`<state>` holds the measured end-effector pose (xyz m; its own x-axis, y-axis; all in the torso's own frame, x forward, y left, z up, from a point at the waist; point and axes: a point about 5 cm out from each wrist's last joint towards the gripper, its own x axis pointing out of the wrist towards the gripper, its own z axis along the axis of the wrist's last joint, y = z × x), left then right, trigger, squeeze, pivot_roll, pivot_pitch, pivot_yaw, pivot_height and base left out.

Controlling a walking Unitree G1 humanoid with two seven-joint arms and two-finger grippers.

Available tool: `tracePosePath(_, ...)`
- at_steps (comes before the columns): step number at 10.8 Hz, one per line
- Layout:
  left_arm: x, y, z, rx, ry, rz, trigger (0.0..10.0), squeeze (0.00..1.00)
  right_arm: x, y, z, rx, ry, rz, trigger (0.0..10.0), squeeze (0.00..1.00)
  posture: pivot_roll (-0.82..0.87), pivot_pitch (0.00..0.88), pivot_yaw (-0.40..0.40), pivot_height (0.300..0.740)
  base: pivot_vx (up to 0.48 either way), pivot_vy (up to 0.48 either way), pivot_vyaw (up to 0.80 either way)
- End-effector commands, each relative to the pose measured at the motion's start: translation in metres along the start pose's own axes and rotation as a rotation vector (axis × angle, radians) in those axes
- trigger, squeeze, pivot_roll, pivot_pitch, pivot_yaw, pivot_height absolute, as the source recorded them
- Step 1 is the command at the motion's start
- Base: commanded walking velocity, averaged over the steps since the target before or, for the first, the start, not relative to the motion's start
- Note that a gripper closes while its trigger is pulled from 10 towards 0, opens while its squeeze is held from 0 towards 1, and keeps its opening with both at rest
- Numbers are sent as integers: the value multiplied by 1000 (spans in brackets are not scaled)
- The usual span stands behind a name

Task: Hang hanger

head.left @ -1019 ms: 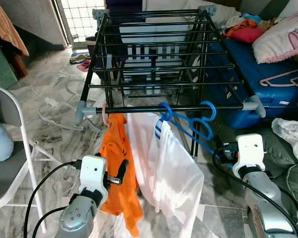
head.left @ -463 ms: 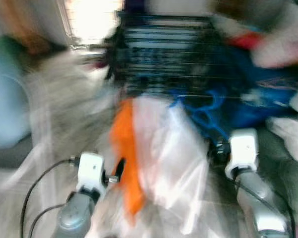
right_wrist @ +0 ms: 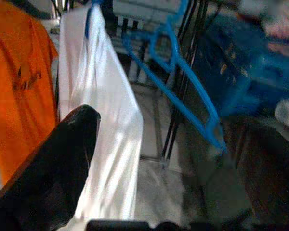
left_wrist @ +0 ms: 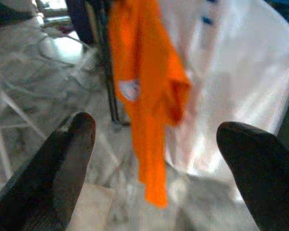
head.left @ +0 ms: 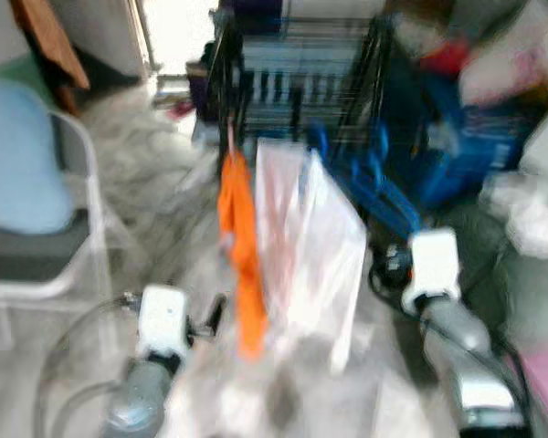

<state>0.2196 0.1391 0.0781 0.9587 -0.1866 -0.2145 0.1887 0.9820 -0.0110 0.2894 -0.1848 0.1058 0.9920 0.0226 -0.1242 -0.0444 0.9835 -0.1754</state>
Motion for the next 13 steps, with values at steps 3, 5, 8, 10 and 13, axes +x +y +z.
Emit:
tracePosePath(3, 2, 0, 4, 19, -13, 12, 10000, 0, 5, 19, 8, 20, -27, 106, 10000, 0, 45, 1, -14, 740, -335, 0, 0)
tracePosePath(5, 2, -1, 4, 12, -10, 20, 10000, 0, 10, 23, 14, -23, -38, 121, 10000, 0, 47, 6, -25, 740, -337, 0, 0)
tracePosePath(8, 2, -1, 2, 3, -2, 42, 10000, 0, 11, 31, 22, 64, -59, 214, 10000, 0, 53, 10, -32, 740, -221, 0, 0)
tracePosePath(10, 2, -1, 2, 7, -2, 46, 10000, 0, 9, 35, 25, 43, -77, 259, 10000, 0, 52, 11, -35, 740, 0, 0, 400)
tracePosePath(13, 2, 10, 8, 1, -43, 137, 10000, 0, 8, 43, 28, 48, -89, 313, 10000, 0, 62, 20, -43, 740, 0, 0, 800)
